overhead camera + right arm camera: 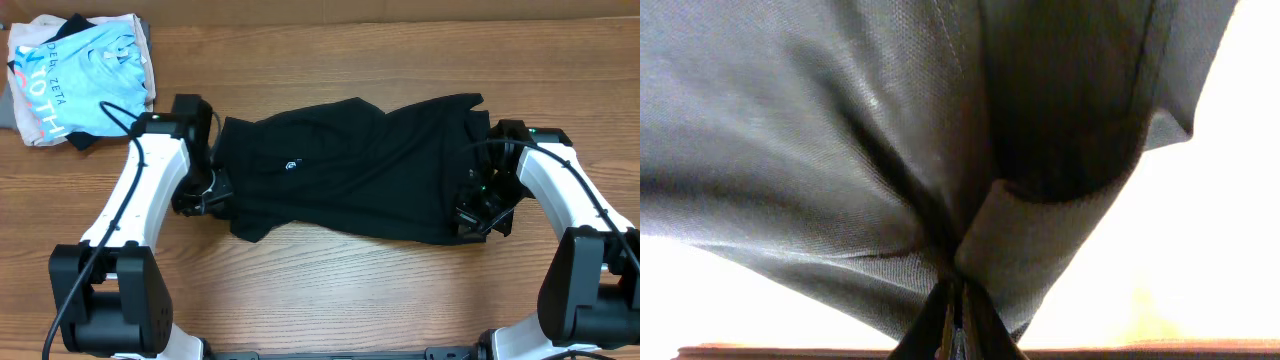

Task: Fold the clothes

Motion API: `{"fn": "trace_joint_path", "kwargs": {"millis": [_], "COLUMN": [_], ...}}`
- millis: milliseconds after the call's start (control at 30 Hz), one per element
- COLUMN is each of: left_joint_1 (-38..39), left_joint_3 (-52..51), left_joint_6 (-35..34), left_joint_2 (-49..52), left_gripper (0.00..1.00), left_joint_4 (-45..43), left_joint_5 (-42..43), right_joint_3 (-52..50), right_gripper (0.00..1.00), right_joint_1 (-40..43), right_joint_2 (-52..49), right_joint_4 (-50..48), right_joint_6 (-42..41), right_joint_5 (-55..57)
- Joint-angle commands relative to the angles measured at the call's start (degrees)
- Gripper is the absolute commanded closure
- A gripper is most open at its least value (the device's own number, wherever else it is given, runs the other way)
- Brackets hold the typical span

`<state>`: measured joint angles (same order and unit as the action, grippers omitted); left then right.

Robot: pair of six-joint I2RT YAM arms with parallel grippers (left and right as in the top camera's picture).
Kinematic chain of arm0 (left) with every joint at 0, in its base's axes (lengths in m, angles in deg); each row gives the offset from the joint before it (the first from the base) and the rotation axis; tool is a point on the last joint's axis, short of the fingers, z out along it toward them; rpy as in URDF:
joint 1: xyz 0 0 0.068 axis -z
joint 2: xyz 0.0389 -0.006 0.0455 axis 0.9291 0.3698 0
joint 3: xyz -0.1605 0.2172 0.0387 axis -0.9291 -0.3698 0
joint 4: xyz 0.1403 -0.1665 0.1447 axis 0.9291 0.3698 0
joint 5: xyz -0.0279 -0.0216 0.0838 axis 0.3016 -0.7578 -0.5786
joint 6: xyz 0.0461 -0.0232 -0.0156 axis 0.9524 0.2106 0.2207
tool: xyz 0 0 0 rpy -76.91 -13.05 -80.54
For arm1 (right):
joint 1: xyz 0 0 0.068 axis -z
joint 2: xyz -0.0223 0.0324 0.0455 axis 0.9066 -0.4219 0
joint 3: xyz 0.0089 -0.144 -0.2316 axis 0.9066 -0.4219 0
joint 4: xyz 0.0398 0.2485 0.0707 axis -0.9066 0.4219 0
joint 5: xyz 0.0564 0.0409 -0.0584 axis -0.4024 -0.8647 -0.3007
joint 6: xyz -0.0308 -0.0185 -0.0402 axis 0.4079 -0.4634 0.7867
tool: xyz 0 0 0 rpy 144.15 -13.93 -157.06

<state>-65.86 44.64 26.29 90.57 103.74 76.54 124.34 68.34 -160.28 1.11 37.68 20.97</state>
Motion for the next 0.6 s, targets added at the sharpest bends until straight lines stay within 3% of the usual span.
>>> {"fn": "trace_joint_path", "kwargs": {"millis": [0, 133, 200, 233, 300, 333, 467, 567], "left_joint_1": [-2.4, -2.8, -2.7, -2.7, -2.7, -2.8, -2.7, -2.7], "left_joint_3": [-0.4, -0.4, -0.4, -0.4, -0.4, -0.4, -0.4, -0.5], "left_joint_6": [-0.2, 0.2, 0.1, 0.1, 0.1, 0.2, 1.6, 3.7], "left_joint_2": [0.1, 0.1, 0.1, 0.1, 0.1, 0.1, 0.1, 0.1], "left_gripper": [0.84, 0.82, 0.79, 0.76, 0.73, 0.72, 0.65, 0.52], "left_joint_4": [2.1, 3.4, 3.6, 3.6, 3.3, 3.1, 3.6, 3.5], "left_joint_5": [-2.2, -2.1, -1.9, -1.7, -1.0, -0.6, 2.0, 5.0], "right_joint_3": [1.1, -0.3, -1.2, -1.5, -1.6, -1.6, -1.5, -1.5], "right_gripper": [0.96, 0.96, 0.83, 0.7, 0.06, 0.0, 0.0, 0.0], "right_joint_1": [0.2, -0.4, -1.1, -1.5, -1.9, -1.9, -1.5, -0.7], "right_joint_2": [0.0, 0.0, 0.0, 0.0, 0.0, 0.0, 0.0, 0.0], "right_joint_4": [2.8, 2.8, 2.2, 1.7, 0.8, 0.4, -1.3, -3.8], "right_joint_6": [-6.2, -7.6, -8.2, -8.2, -8.4, -8.4, -8.6, -8.5], "right_joint_5": [7.4, 7.2, 7.2, 7.2, 7.2, 7.2, 7.5, 7.5]}}
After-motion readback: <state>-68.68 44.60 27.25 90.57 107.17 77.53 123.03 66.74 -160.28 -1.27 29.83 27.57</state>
